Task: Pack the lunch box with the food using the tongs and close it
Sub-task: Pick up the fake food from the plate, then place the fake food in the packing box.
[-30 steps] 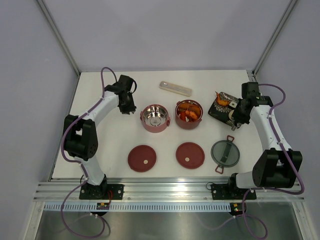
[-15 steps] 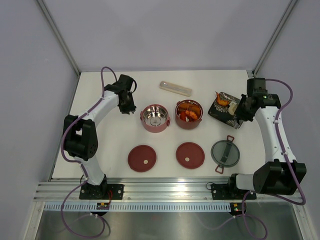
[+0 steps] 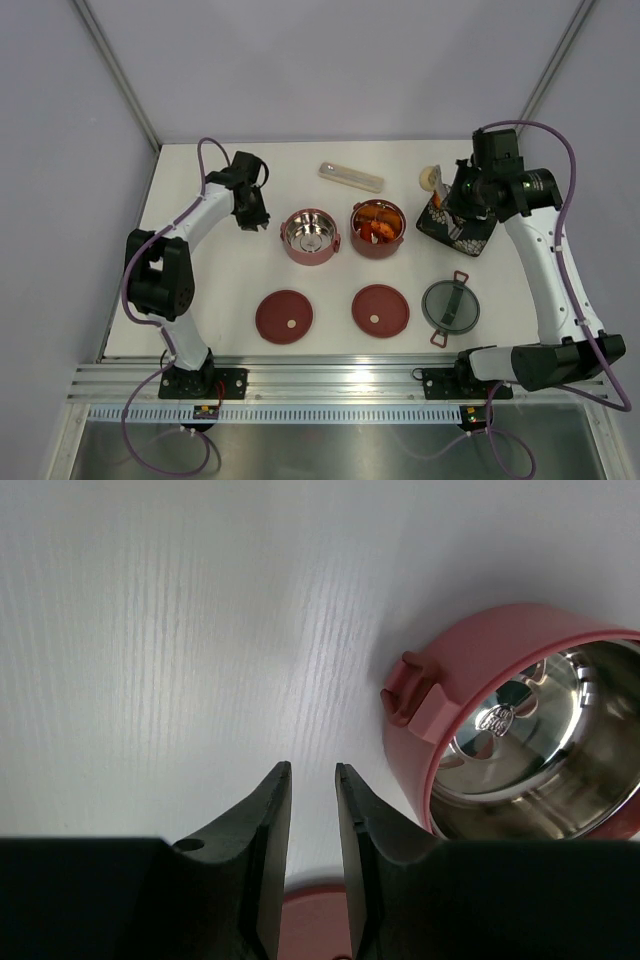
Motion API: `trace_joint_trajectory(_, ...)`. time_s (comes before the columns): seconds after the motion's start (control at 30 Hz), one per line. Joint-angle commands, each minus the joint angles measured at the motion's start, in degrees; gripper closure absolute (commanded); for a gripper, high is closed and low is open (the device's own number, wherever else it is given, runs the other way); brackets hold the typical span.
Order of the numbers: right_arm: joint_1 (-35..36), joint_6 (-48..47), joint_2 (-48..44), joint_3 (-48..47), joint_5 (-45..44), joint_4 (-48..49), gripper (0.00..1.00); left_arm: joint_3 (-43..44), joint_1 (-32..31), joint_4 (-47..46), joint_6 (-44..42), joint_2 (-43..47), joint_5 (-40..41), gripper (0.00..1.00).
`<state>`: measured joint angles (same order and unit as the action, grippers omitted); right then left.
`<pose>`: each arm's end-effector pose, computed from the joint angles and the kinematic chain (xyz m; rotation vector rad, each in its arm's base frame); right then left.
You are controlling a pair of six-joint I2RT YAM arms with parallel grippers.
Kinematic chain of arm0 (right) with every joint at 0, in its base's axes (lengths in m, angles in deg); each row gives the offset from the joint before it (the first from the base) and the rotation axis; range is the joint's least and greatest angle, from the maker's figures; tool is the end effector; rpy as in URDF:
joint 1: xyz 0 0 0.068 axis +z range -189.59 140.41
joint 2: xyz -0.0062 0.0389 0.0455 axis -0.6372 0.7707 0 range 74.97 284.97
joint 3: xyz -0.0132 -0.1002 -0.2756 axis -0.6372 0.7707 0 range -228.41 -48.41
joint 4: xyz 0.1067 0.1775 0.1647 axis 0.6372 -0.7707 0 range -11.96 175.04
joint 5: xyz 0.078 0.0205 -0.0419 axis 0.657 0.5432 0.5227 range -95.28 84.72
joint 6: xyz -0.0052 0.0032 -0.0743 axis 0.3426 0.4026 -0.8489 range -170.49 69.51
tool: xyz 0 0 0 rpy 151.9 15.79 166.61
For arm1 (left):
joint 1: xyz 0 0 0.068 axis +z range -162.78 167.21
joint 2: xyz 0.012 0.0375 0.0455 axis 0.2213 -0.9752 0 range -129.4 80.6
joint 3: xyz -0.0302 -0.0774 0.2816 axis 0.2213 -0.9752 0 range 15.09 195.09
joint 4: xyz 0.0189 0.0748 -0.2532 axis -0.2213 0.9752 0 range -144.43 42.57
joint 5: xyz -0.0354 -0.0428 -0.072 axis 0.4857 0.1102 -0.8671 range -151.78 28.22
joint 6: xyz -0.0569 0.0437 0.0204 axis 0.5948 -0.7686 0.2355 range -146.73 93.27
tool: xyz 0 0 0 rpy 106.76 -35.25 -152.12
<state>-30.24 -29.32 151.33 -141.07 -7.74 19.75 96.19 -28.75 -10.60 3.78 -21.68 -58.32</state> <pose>0.2607 0.0402 0.4151 0.2701 2.4187 0.1891 0.3777 -0.1041 0.2347 -0.3613 2.6889 -0.1618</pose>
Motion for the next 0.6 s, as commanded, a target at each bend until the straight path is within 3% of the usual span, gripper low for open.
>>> trace_joint_trajectory(0.0,4.62,1.94,1.6,-4.63,0.69,1.05,1.0,-0.94,0.76,-2.0,0.79,3.31,-0.65,0.72)
trace_joint_trajectory(0.27,16.57,3.26,3.97,-3.85,2.2,9.38,1.0,-3.31,1.38,-3.23,1.23,4.37,0.31,0.72)
trace_joint_trajectory(0.57,30.37,4.14,11.17,-4.1,1.76,12.56,1.0,-3.84,2.43,-2.88,1.58,6.74,1.28,0.72)
